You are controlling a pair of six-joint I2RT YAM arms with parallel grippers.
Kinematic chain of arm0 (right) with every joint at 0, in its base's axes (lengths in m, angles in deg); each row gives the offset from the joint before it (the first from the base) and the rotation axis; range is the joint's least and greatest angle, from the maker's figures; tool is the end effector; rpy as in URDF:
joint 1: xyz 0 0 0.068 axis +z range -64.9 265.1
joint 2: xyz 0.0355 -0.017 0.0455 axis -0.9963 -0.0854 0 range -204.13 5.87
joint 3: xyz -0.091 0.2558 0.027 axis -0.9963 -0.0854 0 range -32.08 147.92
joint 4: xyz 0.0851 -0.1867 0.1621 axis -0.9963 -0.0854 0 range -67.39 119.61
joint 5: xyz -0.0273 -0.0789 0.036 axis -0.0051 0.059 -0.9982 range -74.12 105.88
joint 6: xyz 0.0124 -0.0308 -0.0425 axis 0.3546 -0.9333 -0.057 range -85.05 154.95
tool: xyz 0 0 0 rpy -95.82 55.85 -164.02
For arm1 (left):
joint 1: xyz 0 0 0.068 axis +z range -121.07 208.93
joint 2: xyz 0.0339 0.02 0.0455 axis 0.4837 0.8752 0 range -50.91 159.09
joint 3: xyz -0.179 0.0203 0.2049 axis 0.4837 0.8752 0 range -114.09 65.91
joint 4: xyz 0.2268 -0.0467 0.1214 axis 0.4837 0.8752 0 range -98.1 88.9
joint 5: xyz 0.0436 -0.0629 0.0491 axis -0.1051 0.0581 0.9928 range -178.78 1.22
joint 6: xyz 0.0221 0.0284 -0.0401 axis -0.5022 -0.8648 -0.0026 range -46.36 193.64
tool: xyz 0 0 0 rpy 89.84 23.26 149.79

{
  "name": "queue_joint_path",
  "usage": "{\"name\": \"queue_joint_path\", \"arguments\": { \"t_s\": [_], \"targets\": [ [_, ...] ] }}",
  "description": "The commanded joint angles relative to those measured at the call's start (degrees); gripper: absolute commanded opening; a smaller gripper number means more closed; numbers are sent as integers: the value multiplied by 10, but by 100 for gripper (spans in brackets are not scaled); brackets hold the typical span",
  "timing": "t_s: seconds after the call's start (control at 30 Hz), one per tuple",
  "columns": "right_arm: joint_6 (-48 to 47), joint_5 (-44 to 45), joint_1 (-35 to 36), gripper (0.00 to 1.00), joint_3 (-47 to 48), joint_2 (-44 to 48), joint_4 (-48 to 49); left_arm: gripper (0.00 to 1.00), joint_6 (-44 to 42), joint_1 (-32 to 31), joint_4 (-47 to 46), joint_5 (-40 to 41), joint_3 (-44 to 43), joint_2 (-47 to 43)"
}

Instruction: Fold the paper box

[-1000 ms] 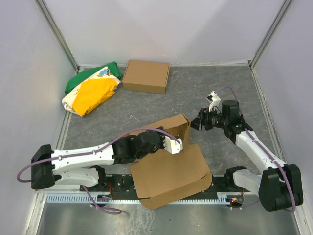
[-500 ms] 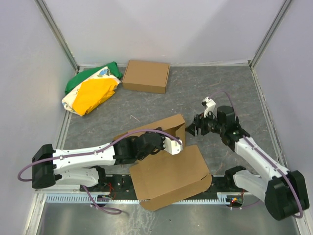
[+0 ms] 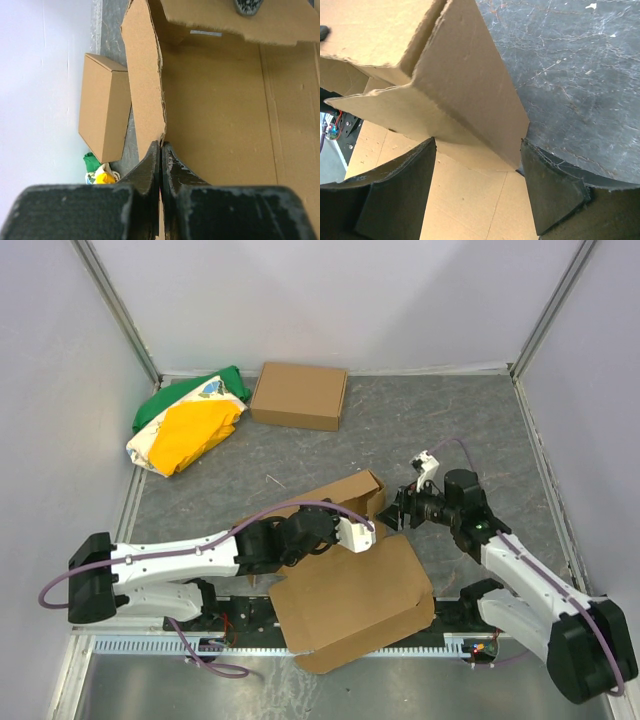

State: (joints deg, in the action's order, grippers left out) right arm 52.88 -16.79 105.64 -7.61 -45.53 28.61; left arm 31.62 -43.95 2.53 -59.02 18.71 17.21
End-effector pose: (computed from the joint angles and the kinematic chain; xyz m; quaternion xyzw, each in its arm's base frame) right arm 0.1737 0.0856 0.2137 -0.1636 0.8188 0.3905 0.3878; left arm 0.0937 -0.2445 0.2723 0.6435 0.5595 0.0904 0.5145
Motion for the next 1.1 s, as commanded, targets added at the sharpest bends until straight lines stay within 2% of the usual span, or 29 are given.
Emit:
{"name": "queue_joint_path", "arguments": {
  "t_s": [0.0, 0.17, 0.43, 0.53, 0.63, 0.7, 0.83, 0.9, 1.07],
  "targets": [
    [10, -40, 10, 76, -1, -47, 110, 3, 36, -8, 23, -44, -1, -13],
    [3, -23, 49, 76, 6, -74, 146, 3, 35, -8, 18, -44, -1, -21],
    [12, 86, 91, 73, -11, -37, 172, 3, 41, -9, 18, -49, -3, -22],
    [13, 133, 109, 69, -16, -37, 176, 3, 45, -10, 16, -52, -6, -21],
    [13, 171, 127, 52, -22, -48, 198, 3, 54, -12, 16, -61, -10, -24],
    [17, 199, 139, 33, -24, -64, 215, 3, 57, -11, 16, -67, -13, -27],
    [19, 270, 172, 10, -35, -92, 265, 3, 61, -12, 13, -75, -13, -35],
    [17, 331, 197, 3, -45, -92, 286, 3, 65, -12, 12, -77, -13, -37],
    [-6, 476, 262, 2, -47, -61, 264, 3, 71, -12, 7, -76, -14, -35]
  ]
}}
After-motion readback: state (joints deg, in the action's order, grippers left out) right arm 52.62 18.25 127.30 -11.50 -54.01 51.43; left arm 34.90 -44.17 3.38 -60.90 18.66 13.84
